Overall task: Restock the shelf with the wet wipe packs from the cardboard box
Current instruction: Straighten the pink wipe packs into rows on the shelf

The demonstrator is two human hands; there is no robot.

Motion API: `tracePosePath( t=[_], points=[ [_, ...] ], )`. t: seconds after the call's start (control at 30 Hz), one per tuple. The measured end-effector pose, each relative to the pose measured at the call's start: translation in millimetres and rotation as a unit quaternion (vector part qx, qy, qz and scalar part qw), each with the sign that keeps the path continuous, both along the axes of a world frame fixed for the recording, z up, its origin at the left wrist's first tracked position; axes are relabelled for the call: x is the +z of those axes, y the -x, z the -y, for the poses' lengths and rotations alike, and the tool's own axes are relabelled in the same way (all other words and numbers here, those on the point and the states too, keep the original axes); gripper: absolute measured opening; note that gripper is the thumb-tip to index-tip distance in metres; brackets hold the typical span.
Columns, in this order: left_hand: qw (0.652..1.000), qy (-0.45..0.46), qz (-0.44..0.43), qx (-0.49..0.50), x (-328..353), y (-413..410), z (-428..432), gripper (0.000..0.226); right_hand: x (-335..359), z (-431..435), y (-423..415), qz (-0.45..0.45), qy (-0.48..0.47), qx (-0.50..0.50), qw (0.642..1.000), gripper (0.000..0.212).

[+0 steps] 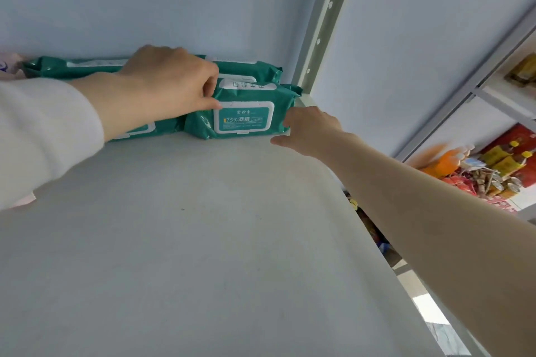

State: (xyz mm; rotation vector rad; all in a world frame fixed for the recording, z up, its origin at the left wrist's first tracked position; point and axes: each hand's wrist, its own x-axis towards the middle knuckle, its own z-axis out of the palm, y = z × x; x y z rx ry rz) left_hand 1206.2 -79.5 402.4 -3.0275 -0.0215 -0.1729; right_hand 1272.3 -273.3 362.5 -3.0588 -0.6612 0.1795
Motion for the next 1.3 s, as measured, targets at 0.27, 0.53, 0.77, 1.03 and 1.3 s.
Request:
tracePosePath(
  t=[0.27,0.53,0.77,1.03,1.3],
  points=[
    [0.998,-0.051,-0.032,-0.003,-17,-30,-6,0.090,-37,-10,-17,-0.058,-0.303,-0.146,0.940,0.068],
    [0.998,0.051,0.036,0.011,-32,-43,-15,0.066,-62,-28,-43,-0.061,-0.452,-0.188,0.870,0.058],
    [0.997,0.074,0.005,0.021,-29,-58,-18,0.082,-56,-23,-53,-0.088,-0.442,-0.155,0.879,0.063],
    [0.994,0.100,0.007,0.042,-26,-61,-17,0.071,-59,-33,-56,-0.091,-0.451,-0.172,0.871,0.063],
    [0.999,0.010,-0.030,0.040,-23,-60,-12,0.068,-50,-32,-56,-0.084,-0.376,-0.164,0.908,0.065]
  ],
)
